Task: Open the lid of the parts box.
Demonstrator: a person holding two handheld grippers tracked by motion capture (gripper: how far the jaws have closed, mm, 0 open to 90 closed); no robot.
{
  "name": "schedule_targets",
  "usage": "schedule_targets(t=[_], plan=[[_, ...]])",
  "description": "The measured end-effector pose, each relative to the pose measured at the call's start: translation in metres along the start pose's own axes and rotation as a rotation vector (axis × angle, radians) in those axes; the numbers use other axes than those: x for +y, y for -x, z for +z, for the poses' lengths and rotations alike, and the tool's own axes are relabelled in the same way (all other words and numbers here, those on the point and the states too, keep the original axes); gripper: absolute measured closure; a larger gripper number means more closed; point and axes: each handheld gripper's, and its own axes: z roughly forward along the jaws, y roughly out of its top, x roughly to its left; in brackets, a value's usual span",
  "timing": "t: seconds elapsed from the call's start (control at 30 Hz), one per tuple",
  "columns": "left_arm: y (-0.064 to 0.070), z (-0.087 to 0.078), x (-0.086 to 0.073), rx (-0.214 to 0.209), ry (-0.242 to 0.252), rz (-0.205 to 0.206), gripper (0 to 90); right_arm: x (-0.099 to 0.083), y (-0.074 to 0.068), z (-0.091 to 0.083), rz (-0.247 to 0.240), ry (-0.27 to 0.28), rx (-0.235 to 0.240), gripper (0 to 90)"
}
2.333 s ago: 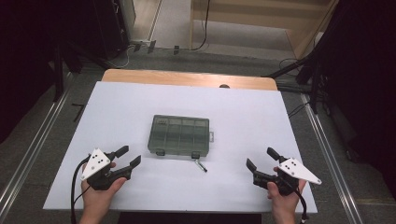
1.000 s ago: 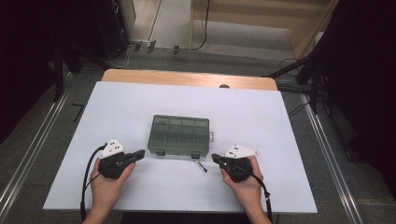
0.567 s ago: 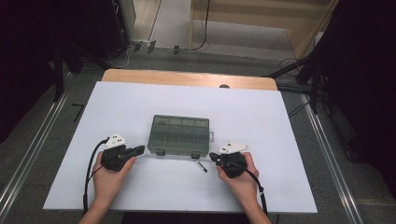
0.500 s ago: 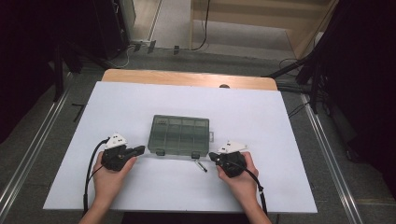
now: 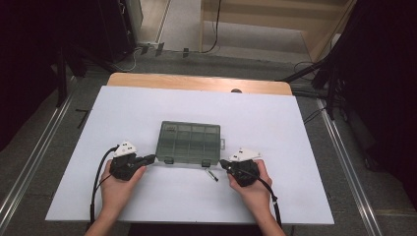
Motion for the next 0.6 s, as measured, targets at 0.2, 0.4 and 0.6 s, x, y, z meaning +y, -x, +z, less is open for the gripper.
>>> schedule_targets(t=[0.2, 0.4, 0.6], plan=[[0.0008, -0.0007, -0.001, 0.001, 0.001, -0.003, 90.0, 0.0011, -0.0001, 0.0013, 0.001, 0.006, -0.003, 90.0], [0.0014, -0.001, -0.0017, 0.001, 0.003, -0.002, 90.0, 0.0021, 0.0007, 0.0017, -0.007, 0.005, -0.006, 90.0], [0.0028, -0.0044, -0.0019, 0.015, 0.041, 0.002, 90.0, 0.0024, 0.0022, 0.0009, 0.002, 0.018, 0.0, 90.0]])
